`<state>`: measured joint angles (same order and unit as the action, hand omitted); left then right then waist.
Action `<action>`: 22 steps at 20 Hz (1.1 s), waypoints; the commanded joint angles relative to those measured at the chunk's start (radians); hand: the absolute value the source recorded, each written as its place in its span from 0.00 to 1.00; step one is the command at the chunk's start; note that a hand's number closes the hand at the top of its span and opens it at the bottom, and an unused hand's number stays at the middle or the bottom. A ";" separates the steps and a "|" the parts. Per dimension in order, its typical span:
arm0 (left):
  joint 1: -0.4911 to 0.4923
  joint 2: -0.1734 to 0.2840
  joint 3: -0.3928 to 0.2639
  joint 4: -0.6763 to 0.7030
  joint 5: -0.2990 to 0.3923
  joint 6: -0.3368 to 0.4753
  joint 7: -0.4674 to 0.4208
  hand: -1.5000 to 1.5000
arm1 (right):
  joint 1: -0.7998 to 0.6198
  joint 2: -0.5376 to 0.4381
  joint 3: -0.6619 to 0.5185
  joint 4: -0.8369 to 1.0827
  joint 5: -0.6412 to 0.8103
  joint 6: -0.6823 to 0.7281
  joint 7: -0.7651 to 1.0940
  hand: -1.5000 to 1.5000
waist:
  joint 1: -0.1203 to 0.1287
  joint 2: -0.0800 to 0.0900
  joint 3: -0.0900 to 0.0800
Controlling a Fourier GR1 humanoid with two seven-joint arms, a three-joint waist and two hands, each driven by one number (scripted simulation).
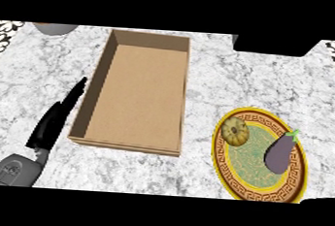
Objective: Pick the eggplant from the plate and place it in the cardboard box
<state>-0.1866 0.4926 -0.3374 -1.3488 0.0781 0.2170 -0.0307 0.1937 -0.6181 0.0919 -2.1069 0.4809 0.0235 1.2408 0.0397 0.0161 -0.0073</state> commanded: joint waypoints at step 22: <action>0.033 -0.051 0.044 0.030 -0.039 -0.009 -0.022 0.50 | -0.357 0.296 0.069 0.347 0.192 0.225 0.246 0.00 | -0.030 -0.016 0.006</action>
<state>-0.1687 0.4488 -0.3010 -1.3195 0.0473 0.2049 -0.0446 -0.0999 -0.3710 0.1485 -1.7708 0.6677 0.1448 1.2382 0.0140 0.0007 -0.0011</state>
